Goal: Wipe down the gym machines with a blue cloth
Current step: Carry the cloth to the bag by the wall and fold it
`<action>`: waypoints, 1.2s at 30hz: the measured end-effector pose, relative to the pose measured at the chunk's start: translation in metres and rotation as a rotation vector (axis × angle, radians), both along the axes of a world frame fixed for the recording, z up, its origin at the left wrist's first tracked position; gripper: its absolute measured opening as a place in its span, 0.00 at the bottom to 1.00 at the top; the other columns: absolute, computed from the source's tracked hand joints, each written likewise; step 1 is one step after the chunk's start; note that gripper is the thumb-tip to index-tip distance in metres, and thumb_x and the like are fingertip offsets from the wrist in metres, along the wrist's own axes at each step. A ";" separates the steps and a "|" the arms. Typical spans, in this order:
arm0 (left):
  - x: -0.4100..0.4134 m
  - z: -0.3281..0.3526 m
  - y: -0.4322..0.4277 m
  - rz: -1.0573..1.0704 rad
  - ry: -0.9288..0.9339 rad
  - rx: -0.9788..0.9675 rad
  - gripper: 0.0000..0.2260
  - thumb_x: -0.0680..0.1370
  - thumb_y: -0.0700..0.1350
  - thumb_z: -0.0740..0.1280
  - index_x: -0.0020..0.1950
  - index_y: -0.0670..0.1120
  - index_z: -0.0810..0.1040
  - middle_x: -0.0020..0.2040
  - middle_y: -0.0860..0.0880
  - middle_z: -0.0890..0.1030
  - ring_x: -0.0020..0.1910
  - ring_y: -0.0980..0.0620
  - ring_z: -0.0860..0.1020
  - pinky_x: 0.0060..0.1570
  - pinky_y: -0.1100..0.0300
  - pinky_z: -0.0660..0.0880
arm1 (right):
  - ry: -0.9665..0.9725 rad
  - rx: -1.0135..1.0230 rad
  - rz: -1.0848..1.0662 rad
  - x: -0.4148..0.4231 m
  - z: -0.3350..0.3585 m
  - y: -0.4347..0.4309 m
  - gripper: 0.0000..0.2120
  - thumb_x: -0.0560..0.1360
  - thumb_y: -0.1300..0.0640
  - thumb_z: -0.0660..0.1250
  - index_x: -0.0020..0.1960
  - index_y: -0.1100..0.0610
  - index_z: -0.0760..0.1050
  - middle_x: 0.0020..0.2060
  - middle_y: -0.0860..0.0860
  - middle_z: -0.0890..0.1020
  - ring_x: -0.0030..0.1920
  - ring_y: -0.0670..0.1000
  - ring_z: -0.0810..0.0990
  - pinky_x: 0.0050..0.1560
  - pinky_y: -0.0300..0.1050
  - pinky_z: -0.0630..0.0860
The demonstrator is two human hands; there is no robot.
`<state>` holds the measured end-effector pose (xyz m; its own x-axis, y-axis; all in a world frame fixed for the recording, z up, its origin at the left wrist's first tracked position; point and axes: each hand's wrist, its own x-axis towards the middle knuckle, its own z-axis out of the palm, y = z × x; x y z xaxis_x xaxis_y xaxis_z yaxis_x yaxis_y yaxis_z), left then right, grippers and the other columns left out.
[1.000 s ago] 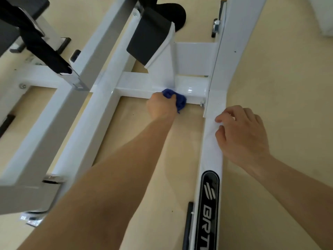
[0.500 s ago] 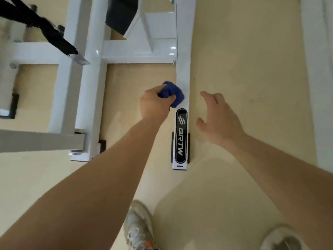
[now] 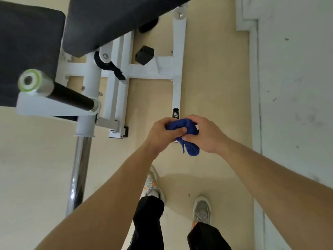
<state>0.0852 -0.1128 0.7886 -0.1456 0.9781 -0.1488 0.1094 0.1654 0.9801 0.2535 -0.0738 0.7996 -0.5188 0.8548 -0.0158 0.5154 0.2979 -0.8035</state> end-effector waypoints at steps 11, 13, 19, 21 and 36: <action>-0.057 -0.035 0.024 -0.051 0.684 -0.219 0.14 0.77 0.54 0.69 0.59 0.49 0.79 0.53 0.51 0.81 0.52 0.52 0.79 0.49 0.59 0.73 | -0.323 0.040 -0.103 0.017 -0.022 0.046 0.10 0.71 0.61 0.70 0.50 0.52 0.74 0.43 0.48 0.81 0.44 0.53 0.81 0.42 0.47 0.76; -0.060 -0.040 0.024 -0.097 0.779 -0.246 0.13 0.77 0.56 0.68 0.58 0.51 0.80 0.53 0.53 0.81 0.50 0.52 0.78 0.48 0.59 0.73 | -0.368 0.017 -0.122 0.020 -0.036 0.043 0.11 0.70 0.60 0.69 0.51 0.52 0.75 0.43 0.48 0.80 0.43 0.53 0.81 0.43 0.51 0.79; -0.051 -0.054 0.033 -0.262 0.961 -0.294 0.12 0.78 0.56 0.65 0.58 0.52 0.78 0.54 0.50 0.81 0.50 0.50 0.79 0.53 0.53 0.77 | -0.421 -0.042 -0.126 0.020 -0.053 0.036 0.14 0.72 0.46 0.71 0.55 0.47 0.75 0.49 0.47 0.81 0.50 0.53 0.80 0.52 0.52 0.78; -0.052 -0.056 0.032 -0.274 0.974 -0.293 0.14 0.79 0.55 0.65 0.60 0.51 0.78 0.57 0.50 0.81 0.55 0.50 0.78 0.57 0.53 0.76 | -0.492 0.035 -0.126 0.016 -0.049 0.043 0.16 0.70 0.38 0.69 0.54 0.45 0.77 0.48 0.48 0.81 0.49 0.53 0.80 0.53 0.52 0.79; -0.102 -0.045 0.030 -0.213 1.084 -0.330 0.14 0.79 0.54 0.63 0.61 0.51 0.77 0.58 0.51 0.80 0.55 0.50 0.76 0.55 0.53 0.75 | -0.449 0.009 -0.024 -0.036 -0.041 0.065 0.25 0.73 0.52 0.65 0.69 0.44 0.68 0.53 0.46 0.79 0.49 0.52 0.80 0.51 0.52 0.79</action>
